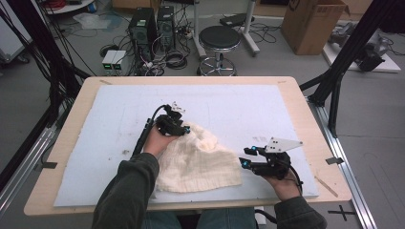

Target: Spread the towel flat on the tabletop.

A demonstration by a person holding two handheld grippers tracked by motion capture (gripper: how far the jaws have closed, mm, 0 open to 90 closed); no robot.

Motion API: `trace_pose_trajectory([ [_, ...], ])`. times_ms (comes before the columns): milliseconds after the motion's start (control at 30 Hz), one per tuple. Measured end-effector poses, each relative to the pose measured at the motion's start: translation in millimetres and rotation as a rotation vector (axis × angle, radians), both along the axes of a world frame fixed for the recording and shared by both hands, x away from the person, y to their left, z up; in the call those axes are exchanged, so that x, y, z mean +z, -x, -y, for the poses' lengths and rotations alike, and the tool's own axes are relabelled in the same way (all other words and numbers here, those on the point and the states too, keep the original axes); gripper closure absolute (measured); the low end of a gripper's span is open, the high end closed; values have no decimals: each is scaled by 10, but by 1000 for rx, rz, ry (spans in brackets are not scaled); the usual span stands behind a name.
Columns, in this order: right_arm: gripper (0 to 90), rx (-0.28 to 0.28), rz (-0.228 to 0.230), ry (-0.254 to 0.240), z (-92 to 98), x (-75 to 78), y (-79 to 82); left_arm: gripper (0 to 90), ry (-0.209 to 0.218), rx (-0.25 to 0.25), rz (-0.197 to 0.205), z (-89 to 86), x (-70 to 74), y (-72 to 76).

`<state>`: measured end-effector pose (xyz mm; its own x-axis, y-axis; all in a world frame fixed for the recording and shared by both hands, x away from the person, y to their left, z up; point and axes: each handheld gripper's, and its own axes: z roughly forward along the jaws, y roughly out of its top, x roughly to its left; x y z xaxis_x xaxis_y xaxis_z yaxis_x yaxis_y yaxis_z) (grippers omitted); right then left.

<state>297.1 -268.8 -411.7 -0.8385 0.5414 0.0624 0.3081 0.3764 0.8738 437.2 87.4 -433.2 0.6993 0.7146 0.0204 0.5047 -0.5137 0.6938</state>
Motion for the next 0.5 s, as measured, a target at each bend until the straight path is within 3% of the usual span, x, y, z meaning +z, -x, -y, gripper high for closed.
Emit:
trace_pose_trajectory([
  [133,545,-5,-4,-3,17,-1,-42,690,2,19,11,14,-4,3],
  [267,549,-10,-1,1,18,6,-109,849,-42,16,29,40,19,34],
  [333,554,-7,-7,12,8,6,-146,864,-38,13,17,26,38,47],
  [500,577,-2,-19,10,-34,1,-278,871,-16,-5,41,-7,135,130],
])
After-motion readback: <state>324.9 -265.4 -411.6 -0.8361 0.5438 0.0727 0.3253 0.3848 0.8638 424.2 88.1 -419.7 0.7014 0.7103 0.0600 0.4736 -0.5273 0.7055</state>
